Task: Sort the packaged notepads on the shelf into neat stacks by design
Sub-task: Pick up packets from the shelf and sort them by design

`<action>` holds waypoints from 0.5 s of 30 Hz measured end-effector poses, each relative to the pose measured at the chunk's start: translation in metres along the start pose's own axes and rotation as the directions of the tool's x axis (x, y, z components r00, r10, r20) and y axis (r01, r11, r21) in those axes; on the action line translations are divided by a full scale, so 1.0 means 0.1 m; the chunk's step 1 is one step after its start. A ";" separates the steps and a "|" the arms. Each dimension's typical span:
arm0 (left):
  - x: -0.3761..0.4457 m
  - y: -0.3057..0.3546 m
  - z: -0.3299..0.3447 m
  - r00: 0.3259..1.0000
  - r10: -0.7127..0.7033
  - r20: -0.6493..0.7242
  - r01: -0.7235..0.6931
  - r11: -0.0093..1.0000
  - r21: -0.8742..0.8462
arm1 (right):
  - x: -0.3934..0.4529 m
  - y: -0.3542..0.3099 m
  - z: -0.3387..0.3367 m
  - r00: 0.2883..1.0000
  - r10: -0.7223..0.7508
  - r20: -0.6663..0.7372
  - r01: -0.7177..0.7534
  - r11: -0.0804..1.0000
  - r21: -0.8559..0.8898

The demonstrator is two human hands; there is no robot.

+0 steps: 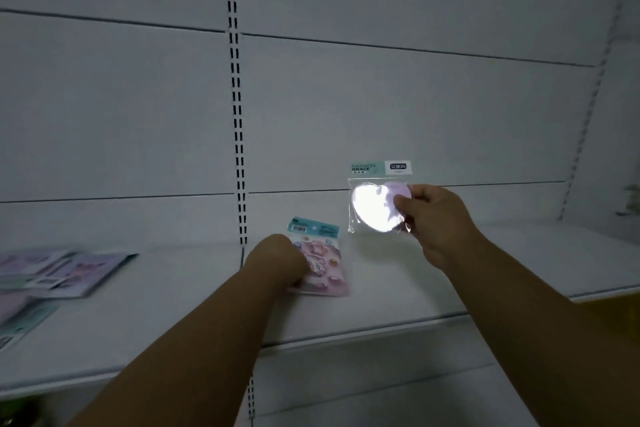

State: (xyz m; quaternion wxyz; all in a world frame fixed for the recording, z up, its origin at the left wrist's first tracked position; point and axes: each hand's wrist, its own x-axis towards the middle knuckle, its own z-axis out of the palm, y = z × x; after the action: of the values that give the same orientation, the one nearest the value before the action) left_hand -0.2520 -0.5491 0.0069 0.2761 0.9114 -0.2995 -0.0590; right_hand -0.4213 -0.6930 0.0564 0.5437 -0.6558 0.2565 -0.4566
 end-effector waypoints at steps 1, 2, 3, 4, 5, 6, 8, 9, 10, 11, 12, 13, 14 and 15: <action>0.01 0.03 0.01 1.000 -0.027 -0.016 0.028 0.996 0.079 | 0.06 0.06 -0.04 1.000 0.005 0.030 -0.005 1.000 0.001; 0.00 0.05 0.02 0.998 -0.054 -0.034 0.059 0.989 0.137 | 0.11 0.11 -0.09 0.998 0.014 0.057 -0.015 1.000 0.003; -0.01 0.07 0.04 0.996 -0.080 -0.050 0.088 0.980 0.179 | 0.17 0.15 -0.14 0.995 0.024 0.092 -0.026 1.000 0.012; -0.03 0.11 0.04 0.993 -0.101 -0.064 0.112 0.972 0.205 | 0.24 0.19 -0.19 0.992 0.033 0.125 -0.036 0.999 0.026; -0.05 0.15 0.05 0.989 -0.122 -0.077 0.137 0.965 0.224 | 0.29 0.20 -0.25 0.987 0.041 0.152 -0.048 0.998 0.044; -0.05 0.19 0.06 0.987 -0.138 -0.085 0.155 0.958 0.240 | 0.35 0.23 -0.31 0.984 0.041 0.175 -0.052 0.997 0.056; -0.07 0.24 0.09 0.983 -0.159 -0.092 0.179 0.942 0.285 | 0.44 0.30 -0.40 0.978 0.032 0.208 -0.048 0.996 0.070; -0.08 0.26 0.10 0.981 -0.170 -0.097 0.193 0.931 0.309 | 0.47 0.32 -0.43 0.975 0.039 0.217 -0.056 0.996 0.071; -0.10 0.29 0.11 0.978 -0.179 -0.105 0.204 0.920 0.334 | 0.49 0.35 -0.46 0.973 0.050 0.225 -0.068 0.995 0.074; -0.10 0.31 0.11 0.977 -0.174 -0.123 0.208 0.908 0.364 | 0.51 0.37 -0.49 0.971 0.063 0.230 -0.083 0.994 0.077; -0.10 0.35 0.11 0.975 -0.154 -0.160 0.206 0.898 0.388 | 0.53 0.39 -0.52 0.969 0.077 0.234 -0.098 0.992 0.079; -0.08 0.41 0.10 0.972 -0.107 -0.207 0.185 0.897 0.402 | 0.54 0.40 -0.55 0.967 0.089 0.237 -0.111 0.991 0.080; -0.04 0.50 0.11 0.967 -0.047 -0.252 0.145 0.911 0.386 | 0.55 0.41 -0.58 0.967 0.097 0.236 -0.119 0.990 0.080; 0.02 0.61 0.13 0.959 0.018 -0.284 0.081 0.940 0.331 | 0.57 0.42 -0.62 0.967 0.102 0.235 -0.123 0.989 0.076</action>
State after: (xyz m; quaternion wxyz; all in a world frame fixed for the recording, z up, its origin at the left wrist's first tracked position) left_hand -0.2854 -0.5967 0.0289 0.1538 0.9489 -0.2480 0.1198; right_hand -0.4432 -0.7817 0.0343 0.6240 -0.6634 0.2077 -0.3569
